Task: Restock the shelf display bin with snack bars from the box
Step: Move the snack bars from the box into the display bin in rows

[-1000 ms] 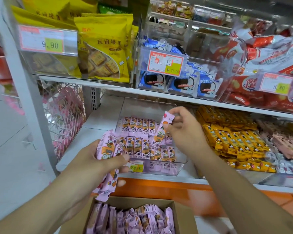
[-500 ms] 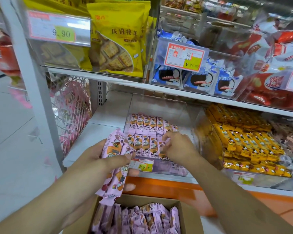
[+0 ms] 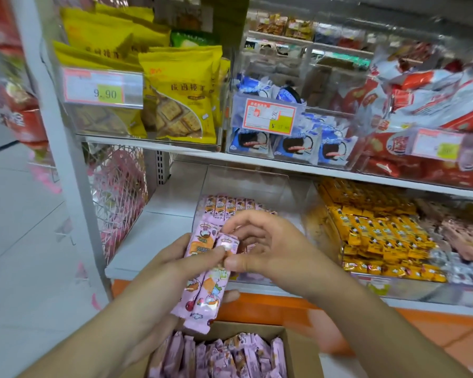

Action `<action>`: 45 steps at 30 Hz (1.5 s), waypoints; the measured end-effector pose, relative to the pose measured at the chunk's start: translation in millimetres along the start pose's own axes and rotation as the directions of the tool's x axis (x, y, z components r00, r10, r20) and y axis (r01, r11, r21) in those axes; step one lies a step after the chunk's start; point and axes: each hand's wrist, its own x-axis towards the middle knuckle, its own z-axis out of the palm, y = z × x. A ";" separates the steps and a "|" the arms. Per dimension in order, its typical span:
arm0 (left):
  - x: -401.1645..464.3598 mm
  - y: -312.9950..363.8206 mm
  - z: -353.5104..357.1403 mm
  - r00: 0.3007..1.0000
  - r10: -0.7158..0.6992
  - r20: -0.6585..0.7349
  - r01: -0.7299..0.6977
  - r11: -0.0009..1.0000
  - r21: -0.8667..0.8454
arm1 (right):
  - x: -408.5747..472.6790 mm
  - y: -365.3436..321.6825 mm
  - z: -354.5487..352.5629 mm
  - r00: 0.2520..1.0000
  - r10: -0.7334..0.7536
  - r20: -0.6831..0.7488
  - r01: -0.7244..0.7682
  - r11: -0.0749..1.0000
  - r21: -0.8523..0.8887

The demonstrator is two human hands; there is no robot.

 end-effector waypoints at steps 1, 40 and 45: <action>-1.0 0.0 2.7 1.000 -0.001 0.012 0.001 1.000 0.018 | -3.3 -0.8 -3.5 1.000 0.010 -0.010 -0.010 0.998 0.060; 226.2 -40.8 92.3 0.973 0.113 0.203 -0.228 0.631 0.741 | -3.4 115.6 -88.9 0.922 -0.080 -0.379 -0.179 0.780 -0.599; 234.3 -49.0 90.5 0.960 0.082 0.268 -0.268 0.543 0.796 | -0.6 123.5 -86.5 0.925 -0.092 -0.369 -0.157 0.793 -0.589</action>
